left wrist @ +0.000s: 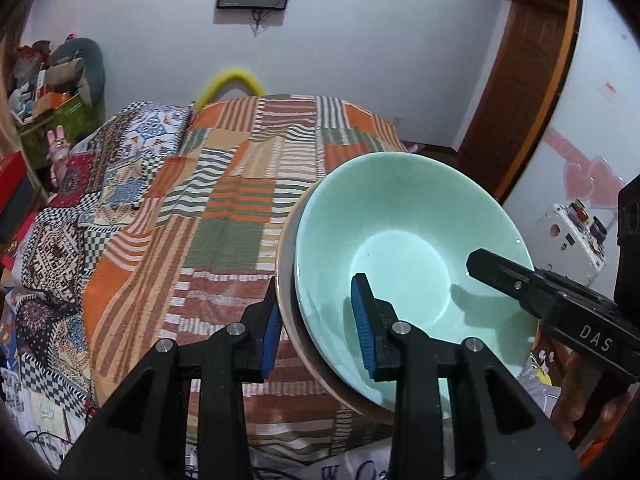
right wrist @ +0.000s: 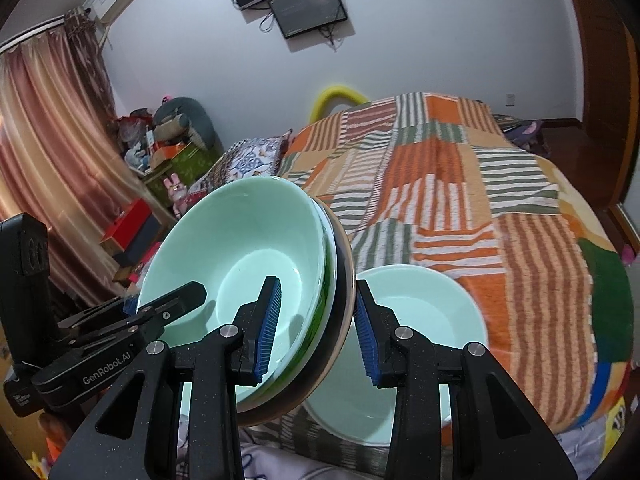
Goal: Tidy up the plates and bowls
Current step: 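Hold the mint bowl rim and settle it onto the stack with both grippers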
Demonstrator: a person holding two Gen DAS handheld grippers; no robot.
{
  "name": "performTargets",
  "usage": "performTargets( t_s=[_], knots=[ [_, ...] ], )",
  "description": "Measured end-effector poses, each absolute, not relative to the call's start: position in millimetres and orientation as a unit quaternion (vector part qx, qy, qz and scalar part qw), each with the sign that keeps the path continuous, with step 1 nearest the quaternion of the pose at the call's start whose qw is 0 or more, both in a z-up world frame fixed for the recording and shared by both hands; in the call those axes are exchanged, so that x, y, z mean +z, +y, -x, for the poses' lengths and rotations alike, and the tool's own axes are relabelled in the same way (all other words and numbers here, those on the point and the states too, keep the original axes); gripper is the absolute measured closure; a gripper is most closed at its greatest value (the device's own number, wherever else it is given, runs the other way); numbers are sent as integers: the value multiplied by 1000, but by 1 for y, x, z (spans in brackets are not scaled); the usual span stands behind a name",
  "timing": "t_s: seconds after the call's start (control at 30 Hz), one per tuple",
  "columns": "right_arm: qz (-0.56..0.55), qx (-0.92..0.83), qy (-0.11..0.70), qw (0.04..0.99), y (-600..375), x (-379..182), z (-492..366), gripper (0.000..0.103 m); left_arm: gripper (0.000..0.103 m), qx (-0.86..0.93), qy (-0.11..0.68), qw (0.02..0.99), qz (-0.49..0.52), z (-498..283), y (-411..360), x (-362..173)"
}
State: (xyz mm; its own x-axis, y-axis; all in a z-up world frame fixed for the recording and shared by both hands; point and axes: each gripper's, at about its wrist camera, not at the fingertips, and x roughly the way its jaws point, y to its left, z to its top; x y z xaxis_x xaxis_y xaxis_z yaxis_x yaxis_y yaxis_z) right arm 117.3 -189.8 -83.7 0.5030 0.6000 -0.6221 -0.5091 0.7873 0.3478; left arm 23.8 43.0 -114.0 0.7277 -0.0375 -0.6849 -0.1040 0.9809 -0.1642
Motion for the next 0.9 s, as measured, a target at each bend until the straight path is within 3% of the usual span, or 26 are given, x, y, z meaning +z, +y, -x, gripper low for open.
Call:
performTargets(
  t_s=[0.9],
  knots=[
    [-79,259,421,866,-244,-113,-126,70,70,-28,429,900,74,-63,-12,-154]
  ],
)
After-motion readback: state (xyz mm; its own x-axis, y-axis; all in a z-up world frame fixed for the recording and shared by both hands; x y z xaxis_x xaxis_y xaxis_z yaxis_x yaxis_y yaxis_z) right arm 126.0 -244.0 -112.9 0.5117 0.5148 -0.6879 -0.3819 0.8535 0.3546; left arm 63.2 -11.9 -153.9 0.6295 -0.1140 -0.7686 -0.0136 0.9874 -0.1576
